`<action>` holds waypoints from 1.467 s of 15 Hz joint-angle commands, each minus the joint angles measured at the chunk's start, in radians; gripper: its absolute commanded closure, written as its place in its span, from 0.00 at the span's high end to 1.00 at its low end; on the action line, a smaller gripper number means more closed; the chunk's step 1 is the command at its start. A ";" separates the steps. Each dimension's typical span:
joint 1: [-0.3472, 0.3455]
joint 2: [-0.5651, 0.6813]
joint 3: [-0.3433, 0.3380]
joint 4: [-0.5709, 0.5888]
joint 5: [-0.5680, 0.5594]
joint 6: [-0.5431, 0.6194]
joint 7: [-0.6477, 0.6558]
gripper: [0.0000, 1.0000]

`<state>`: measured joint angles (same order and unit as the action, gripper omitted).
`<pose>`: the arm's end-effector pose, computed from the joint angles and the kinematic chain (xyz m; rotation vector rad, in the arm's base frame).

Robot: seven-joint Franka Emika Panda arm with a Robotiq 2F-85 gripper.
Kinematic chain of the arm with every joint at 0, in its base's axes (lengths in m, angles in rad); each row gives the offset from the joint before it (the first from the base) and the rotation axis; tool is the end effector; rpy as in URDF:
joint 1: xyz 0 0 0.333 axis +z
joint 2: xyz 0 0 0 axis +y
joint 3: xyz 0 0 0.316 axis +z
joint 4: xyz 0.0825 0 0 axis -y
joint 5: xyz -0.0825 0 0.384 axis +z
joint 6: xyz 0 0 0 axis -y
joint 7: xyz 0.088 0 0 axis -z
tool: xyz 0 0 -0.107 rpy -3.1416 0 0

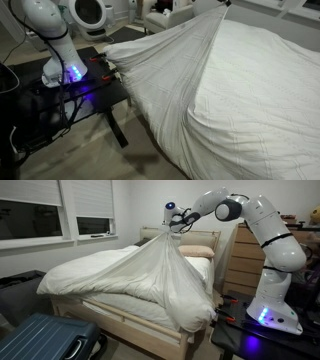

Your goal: Uncover the duvet

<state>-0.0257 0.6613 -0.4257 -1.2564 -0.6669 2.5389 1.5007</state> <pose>0.7390 -0.2398 0.4689 1.9722 -1.5596 1.2497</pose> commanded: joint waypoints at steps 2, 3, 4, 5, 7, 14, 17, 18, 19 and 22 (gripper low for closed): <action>-0.086 0.117 -0.067 0.275 0.065 -0.064 0.027 0.01; -0.105 0.135 -0.078 0.312 0.084 -0.083 0.028 0.01; -0.125 0.154 -0.091 0.352 0.101 -0.103 0.029 0.01; -0.146 0.172 -0.101 0.392 0.118 -0.123 0.030 0.01; -0.193 0.216 -0.124 0.472 0.147 -0.164 0.040 0.01; -0.345 0.370 -0.173 0.747 0.181 -0.340 0.135 0.35; -0.393 0.392 -0.111 0.833 0.222 -0.378 0.040 0.59; -0.394 0.396 -0.073 0.858 0.248 -0.387 -0.018 0.66; -0.390 0.400 -0.034 0.876 0.271 -0.396 -0.068 0.74; -0.345 0.411 0.067 0.920 0.342 -0.453 -0.216 0.96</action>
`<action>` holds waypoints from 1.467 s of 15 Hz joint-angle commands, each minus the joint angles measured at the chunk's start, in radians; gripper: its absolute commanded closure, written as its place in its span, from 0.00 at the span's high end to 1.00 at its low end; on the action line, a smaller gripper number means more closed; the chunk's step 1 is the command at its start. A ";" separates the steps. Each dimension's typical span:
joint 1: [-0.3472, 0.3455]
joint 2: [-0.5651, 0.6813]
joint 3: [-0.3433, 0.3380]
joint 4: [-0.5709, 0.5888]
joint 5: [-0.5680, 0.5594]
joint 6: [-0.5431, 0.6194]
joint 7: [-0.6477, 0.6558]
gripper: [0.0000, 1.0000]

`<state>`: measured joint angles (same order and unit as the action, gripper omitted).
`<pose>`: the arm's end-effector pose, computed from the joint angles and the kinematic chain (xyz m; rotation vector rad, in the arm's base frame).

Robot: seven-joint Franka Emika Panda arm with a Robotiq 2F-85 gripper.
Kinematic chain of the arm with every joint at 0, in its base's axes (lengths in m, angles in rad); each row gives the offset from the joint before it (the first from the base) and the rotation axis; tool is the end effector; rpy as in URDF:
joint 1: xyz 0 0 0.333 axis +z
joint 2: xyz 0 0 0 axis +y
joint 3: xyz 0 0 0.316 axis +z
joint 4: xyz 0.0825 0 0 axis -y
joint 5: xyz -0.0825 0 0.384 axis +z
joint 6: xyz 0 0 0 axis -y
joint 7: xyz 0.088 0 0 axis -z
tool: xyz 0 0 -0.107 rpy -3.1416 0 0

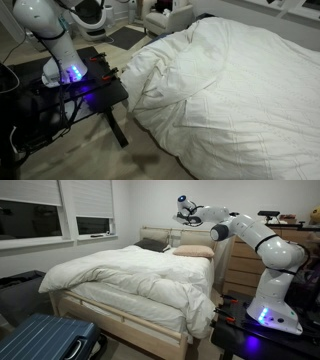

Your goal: Uncover the duvet

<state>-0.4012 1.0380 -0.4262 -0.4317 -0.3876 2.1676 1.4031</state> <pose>0.6980 -0.4260 0.5458 1.5336 -1.9039 1.2558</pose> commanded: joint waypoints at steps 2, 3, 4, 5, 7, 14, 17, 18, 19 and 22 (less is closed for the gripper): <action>0.077 0.036 0.118 0.118 0.100 -0.141 -0.198 1.00; 0.107 0.028 0.138 0.116 0.115 -0.173 -0.232 1.00; 0.146 -0.017 0.153 0.045 0.124 -0.177 -0.257 1.00; 0.174 -0.020 0.170 0.047 0.138 -0.203 -0.288 1.00; 0.222 -0.027 0.201 0.043 0.162 -0.249 -0.347 1.00; 0.346 -0.021 0.332 0.070 0.214 -0.439 -0.557 1.00; 0.384 -0.019 0.395 0.070 0.230 -0.526 -0.633 1.00; 0.396 -0.018 0.415 0.070 0.234 -0.560 -0.658 1.00; 0.408 -0.017 0.434 0.070 0.240 -0.594 -0.681 1.00; 0.442 -0.008 0.484 0.070 0.245 -0.709 -0.746 1.00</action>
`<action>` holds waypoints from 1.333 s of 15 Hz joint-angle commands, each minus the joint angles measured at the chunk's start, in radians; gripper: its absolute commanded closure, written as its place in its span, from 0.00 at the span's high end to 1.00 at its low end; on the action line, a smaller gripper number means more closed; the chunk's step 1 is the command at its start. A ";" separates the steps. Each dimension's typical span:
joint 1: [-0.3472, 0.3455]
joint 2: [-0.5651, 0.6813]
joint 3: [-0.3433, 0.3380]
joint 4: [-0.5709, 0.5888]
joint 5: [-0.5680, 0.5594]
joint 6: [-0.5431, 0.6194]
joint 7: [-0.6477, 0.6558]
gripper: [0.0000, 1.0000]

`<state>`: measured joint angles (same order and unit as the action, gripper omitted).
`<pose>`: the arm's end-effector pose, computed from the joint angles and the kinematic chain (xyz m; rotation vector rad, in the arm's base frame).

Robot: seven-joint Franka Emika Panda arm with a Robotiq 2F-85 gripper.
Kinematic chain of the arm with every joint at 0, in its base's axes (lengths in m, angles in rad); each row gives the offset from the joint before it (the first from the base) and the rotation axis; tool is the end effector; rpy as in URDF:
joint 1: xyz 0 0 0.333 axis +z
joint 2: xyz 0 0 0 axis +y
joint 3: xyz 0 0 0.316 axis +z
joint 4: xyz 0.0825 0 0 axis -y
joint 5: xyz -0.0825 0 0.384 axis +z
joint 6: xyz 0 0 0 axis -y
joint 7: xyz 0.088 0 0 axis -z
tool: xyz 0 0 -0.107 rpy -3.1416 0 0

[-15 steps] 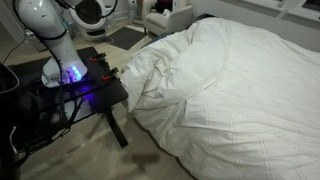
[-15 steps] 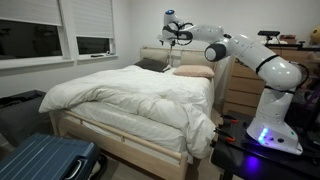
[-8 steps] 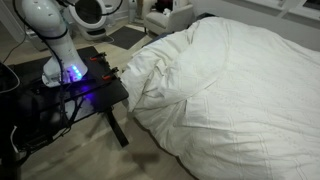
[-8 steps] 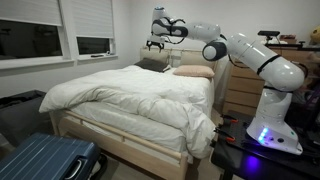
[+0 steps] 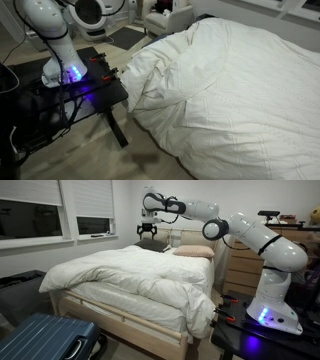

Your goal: Uncover the duvet

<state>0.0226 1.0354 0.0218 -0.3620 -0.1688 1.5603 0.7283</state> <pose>0.7820 0.0055 0.4807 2.8561 -1.0615 0.3157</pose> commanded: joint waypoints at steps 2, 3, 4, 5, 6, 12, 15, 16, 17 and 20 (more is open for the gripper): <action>0.041 0.002 0.063 -0.001 0.022 -0.192 -0.107 1.00; 0.052 0.005 0.075 -0.001 0.020 -0.240 -0.124 1.00; 0.062 0.011 0.086 -0.002 0.018 -0.284 -0.145 1.00; 0.073 0.016 0.098 -0.003 0.016 -0.327 -0.166 1.00; 0.084 0.022 0.105 -0.003 0.012 -0.370 -0.190 1.00; 0.180 0.085 0.078 -0.005 -0.095 -0.501 -0.354 1.00; 0.238 0.112 -0.022 -0.030 -0.085 -0.434 -0.379 1.00; 0.255 0.153 -0.047 0.018 -0.087 -0.436 -0.379 1.00; 0.268 0.178 -0.069 0.034 -0.089 -0.417 -0.365 1.00; 0.293 0.219 -0.115 0.022 -0.087 -0.343 -0.316 1.00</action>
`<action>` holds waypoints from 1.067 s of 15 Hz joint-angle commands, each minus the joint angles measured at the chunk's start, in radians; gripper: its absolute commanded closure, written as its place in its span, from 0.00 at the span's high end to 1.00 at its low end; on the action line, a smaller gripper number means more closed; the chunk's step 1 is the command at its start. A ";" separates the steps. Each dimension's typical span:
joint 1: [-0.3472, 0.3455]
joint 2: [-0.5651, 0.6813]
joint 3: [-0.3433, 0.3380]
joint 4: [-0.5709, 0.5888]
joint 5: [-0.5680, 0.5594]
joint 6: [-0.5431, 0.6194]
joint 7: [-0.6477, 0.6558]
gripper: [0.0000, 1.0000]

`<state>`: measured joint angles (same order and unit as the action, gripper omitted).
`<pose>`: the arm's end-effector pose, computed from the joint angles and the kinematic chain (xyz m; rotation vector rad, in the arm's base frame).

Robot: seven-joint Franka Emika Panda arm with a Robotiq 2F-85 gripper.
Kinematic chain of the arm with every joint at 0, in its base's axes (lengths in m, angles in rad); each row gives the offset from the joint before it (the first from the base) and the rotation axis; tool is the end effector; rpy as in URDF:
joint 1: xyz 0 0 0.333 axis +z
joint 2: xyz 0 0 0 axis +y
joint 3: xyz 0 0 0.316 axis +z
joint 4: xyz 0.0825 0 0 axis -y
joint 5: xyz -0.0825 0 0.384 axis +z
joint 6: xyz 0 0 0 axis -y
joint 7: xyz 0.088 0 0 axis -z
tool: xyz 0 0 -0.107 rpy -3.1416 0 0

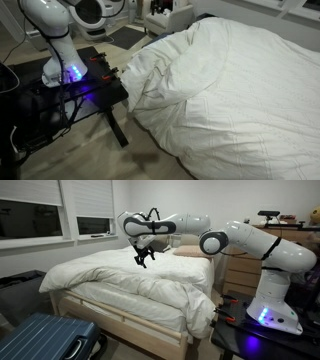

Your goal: Uncover the duvet

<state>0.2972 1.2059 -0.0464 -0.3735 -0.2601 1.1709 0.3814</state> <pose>0.7280 0.1737 0.3210 2.6907 -0.2182 -0.3939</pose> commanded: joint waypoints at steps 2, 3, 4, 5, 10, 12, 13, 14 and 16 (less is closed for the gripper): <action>0.022 0.078 -0.061 0.031 0.015 0.066 0.074 1.00; 0.022 0.093 -0.067 0.029 0.016 0.069 0.099 1.00; 0.023 0.108 -0.074 0.030 0.014 0.075 0.115 1.00; 0.024 0.125 -0.083 0.031 0.009 0.083 0.134 1.00; 0.016 0.194 -0.117 0.029 0.006 0.094 0.222 1.00; 0.012 0.220 -0.130 0.027 0.003 0.083 0.246 1.00; 0.010 0.233 -0.136 0.026 0.000 0.077 0.255 1.00; 0.006 0.246 -0.140 0.028 0.000 0.074 0.264 1.00; -0.001 0.272 -0.151 0.029 0.000 0.064 0.288 1.00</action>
<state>0.3057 1.4411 -0.1771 -0.3727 -0.2604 1.2594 0.6332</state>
